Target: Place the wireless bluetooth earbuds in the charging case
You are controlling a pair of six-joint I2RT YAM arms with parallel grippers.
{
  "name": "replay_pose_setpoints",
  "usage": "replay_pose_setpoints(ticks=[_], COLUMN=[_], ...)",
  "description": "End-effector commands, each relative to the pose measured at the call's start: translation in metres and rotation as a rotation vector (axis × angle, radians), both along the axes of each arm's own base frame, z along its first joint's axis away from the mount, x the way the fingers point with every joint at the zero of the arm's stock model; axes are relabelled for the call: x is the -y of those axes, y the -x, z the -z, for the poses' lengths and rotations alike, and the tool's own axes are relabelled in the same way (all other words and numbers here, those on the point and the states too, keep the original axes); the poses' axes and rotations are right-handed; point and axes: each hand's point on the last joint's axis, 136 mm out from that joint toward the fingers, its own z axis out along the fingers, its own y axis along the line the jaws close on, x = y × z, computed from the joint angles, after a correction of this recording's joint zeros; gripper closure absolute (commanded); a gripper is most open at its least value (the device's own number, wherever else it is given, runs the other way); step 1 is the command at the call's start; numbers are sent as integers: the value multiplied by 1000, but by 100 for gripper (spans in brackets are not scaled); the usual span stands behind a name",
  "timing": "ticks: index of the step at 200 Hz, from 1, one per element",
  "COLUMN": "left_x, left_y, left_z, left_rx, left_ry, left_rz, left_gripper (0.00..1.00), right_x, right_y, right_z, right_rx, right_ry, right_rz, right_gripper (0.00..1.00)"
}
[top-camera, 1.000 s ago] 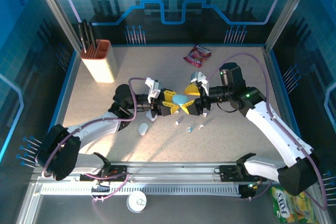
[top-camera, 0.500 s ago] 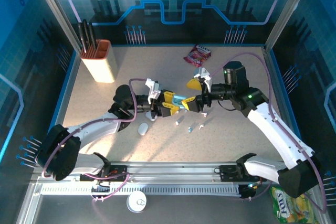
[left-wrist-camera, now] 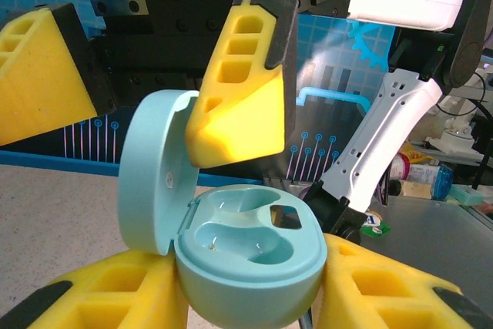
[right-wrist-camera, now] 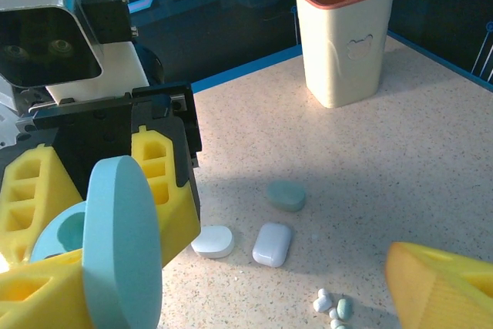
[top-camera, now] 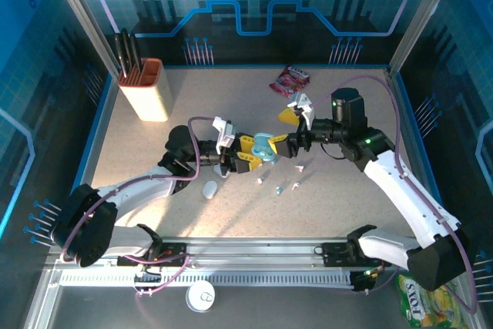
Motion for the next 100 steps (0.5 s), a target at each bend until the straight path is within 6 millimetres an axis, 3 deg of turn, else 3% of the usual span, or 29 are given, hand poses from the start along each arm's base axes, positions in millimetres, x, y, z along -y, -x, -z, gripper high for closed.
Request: replay_pose_setpoints(ticks=[1,31,100], left_x=[-6,-10,-13], left_y=[2,-7,-13], left_z=[-3,-4,-4], left_rx=[46,38,34], left_ry=[20,49,74], left_rz=[-22,-56,-86], left_gripper=[59,59,61], right_x=[3,5,7], right_y=[9,20,22], right_z=[-14,-19,-13], right_rx=[48,75,83], right_ry=[-41,-68,-44], right_rz=[-31,-46,-6], right_gripper=[8,6,5])
